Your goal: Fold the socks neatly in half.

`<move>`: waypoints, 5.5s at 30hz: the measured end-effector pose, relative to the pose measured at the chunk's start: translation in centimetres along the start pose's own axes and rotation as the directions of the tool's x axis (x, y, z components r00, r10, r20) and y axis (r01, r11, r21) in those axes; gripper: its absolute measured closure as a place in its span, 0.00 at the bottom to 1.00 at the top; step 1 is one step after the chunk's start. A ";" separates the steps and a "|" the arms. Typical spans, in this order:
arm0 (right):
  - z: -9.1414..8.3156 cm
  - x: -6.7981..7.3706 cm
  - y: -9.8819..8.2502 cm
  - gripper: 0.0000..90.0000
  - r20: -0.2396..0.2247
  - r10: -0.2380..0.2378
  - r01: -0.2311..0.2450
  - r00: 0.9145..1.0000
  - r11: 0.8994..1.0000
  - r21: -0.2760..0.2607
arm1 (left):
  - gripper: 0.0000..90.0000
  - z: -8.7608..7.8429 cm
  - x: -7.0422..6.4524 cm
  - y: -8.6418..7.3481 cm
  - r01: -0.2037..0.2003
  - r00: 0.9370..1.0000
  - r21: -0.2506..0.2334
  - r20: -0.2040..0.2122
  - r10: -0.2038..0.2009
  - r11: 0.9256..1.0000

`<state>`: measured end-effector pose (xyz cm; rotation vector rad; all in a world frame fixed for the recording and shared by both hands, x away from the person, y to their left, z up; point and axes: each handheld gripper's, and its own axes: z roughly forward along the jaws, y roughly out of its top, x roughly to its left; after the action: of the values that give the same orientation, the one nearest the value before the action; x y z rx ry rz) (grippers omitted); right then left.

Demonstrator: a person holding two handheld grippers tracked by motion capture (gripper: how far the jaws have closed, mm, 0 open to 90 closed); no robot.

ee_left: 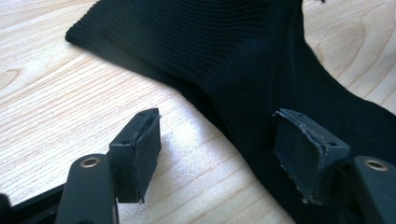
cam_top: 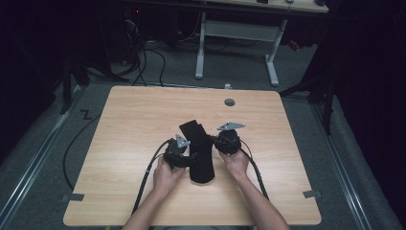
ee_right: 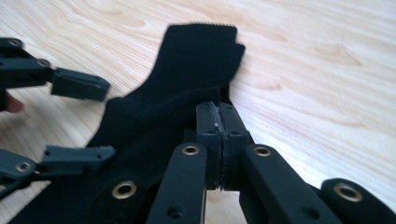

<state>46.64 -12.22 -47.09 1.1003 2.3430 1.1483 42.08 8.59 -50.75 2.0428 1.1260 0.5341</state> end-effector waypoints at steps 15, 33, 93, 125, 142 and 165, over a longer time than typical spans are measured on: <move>-0.5 1.0 -1.8 0.84 0.031 -0.065 0.064 0.997 0.998 0.003 | 0.44 -0.5 -0.3 0.4 -0.009 1.000 0.048 0.029 0.007 0.999; -0.7 3.5 -5.7 0.72 -0.065 -0.162 0.163 0.985 0.987 0.006 | 0.48 0.1 2.3 4.4 0.069 0.998 0.035 -0.014 -0.069 0.997; -1.3 4.2 -6.3 0.62 -0.061 -0.124 0.125 0.990 0.992 0.016 | 0.93 2.3 5.4 7.1 0.031 1.000 -0.048 0.004 -0.031 0.998; 0.4 3.2 -2.6 0.94 -0.032 -0.043 0.043 0.999 0.999 0.003 | 0.55 -0.3 1.9 3.0 -0.051 0.999 -0.032 0.010 0.052 0.998; 1.3 2.4 -3.1 0.87 -0.017 -0.025 0.026 1.000 0.999 0.023 | 0.57 1.3 1.0 2.1 -0.076 0.996 0.019 0.051 0.075 0.997; -0.1 2.4 -5.1 0.70 -0.021 -0.080 0.080 0.997 0.997 0.006 | 0.55 0.5 6.0 5.8 0.054 0.998 0.025 -0.028 -0.054 0.998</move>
<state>42.44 -12.40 -50.84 0.9916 2.3856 1.1291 48.76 11.44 -46.54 2.0263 1.2066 0.5251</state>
